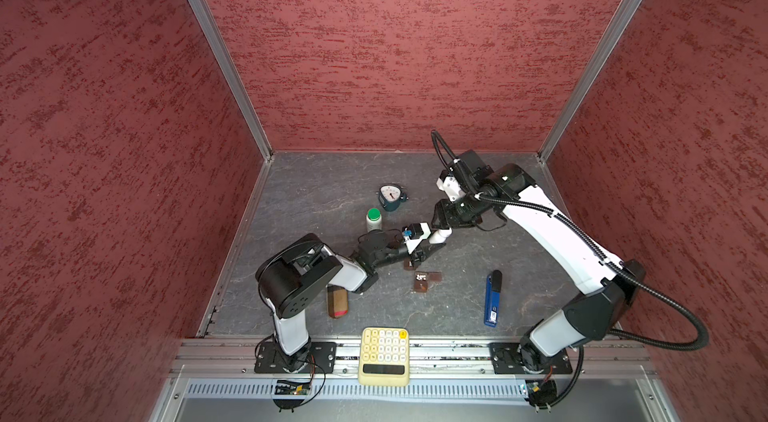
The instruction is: Sort the pills into containers
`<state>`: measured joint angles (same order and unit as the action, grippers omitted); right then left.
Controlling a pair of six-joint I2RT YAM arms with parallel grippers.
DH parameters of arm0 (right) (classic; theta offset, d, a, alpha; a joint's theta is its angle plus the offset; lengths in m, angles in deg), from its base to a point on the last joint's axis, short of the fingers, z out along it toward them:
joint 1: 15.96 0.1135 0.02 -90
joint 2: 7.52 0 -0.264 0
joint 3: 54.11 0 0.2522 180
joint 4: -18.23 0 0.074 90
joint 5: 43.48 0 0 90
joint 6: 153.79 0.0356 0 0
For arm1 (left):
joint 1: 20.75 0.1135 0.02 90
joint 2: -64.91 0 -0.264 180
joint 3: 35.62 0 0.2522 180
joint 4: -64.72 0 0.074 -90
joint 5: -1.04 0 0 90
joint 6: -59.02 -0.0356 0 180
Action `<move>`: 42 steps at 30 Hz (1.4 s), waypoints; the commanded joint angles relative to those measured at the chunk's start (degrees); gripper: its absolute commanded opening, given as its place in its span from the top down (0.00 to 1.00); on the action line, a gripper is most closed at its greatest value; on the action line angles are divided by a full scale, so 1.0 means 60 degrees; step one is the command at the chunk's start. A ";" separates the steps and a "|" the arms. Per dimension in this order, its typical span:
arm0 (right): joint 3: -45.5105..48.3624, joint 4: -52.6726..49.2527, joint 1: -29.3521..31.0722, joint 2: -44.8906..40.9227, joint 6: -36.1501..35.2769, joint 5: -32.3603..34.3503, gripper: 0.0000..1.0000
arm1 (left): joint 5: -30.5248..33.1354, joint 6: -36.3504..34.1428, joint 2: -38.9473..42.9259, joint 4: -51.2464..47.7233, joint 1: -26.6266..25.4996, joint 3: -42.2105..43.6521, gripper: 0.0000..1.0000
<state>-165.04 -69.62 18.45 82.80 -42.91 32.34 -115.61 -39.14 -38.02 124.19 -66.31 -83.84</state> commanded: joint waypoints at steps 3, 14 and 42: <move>0.0095 -0.0386 0.0268 -0.0310 0.0109 -0.0446 0.48 | 0.0341 0.0204 0.0165 0.0206 0.0110 -0.0031 1.00; -0.0389 -0.0577 0.0636 -0.0254 -0.0039 -0.0144 0.51 | 0.0341 0.0235 0.0157 0.0217 0.0112 0.0014 1.00; 0.0059 -0.0017 0.0636 -0.0083 0.1901 0.0722 0.79 | 0.0912 -0.0090 0.0266 0.0202 -0.0090 0.0103 1.00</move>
<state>-165.54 -71.43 21.51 83.48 -34.53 38.07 -112.35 -38.97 -37.82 124.54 -66.58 -83.18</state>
